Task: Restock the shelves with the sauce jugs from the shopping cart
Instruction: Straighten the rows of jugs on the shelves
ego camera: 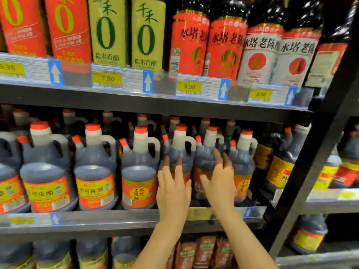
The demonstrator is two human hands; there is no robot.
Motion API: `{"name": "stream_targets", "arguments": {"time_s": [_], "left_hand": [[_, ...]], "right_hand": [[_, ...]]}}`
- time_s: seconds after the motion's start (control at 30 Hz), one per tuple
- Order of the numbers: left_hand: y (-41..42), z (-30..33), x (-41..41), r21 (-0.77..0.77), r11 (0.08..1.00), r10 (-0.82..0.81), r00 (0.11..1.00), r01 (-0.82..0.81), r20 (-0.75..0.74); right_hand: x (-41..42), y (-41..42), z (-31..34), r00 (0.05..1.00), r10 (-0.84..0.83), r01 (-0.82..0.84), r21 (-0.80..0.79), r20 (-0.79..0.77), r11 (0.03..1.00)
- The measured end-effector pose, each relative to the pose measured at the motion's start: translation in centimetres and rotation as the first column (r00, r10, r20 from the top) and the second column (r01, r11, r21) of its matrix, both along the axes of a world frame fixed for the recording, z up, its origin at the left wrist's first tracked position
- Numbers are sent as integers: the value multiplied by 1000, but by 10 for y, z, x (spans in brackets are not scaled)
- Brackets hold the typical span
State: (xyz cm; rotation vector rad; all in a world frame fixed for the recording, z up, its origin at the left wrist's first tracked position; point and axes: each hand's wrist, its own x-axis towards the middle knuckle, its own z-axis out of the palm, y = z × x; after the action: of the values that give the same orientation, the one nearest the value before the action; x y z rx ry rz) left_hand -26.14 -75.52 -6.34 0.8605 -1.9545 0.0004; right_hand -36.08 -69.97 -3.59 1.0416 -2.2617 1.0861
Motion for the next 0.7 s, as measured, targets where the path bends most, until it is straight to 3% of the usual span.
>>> {"name": "stream_targets", "arguments": {"time_s": [0.13,0.37,0.6,0.7], "left_hand": [[-3,2,-9,41,998,45,999,-45,-15],[1,0,-12,0,996,85,994,-85,-68],[7,-7,-11,-15,996,91,992,-93,-82],[6,-9,-10,-10,996,86,995,-87,-41]], "right_hand": [[-7,-8,1,992,-6,19,104,-128,994],[-15,-10,-4,971,-67,80,48,-231,996],[-5,-2,-8,978,-85,78,-47,-191,996],[-2,-1,-15,977,-74,73,-14,-200,997]]}}
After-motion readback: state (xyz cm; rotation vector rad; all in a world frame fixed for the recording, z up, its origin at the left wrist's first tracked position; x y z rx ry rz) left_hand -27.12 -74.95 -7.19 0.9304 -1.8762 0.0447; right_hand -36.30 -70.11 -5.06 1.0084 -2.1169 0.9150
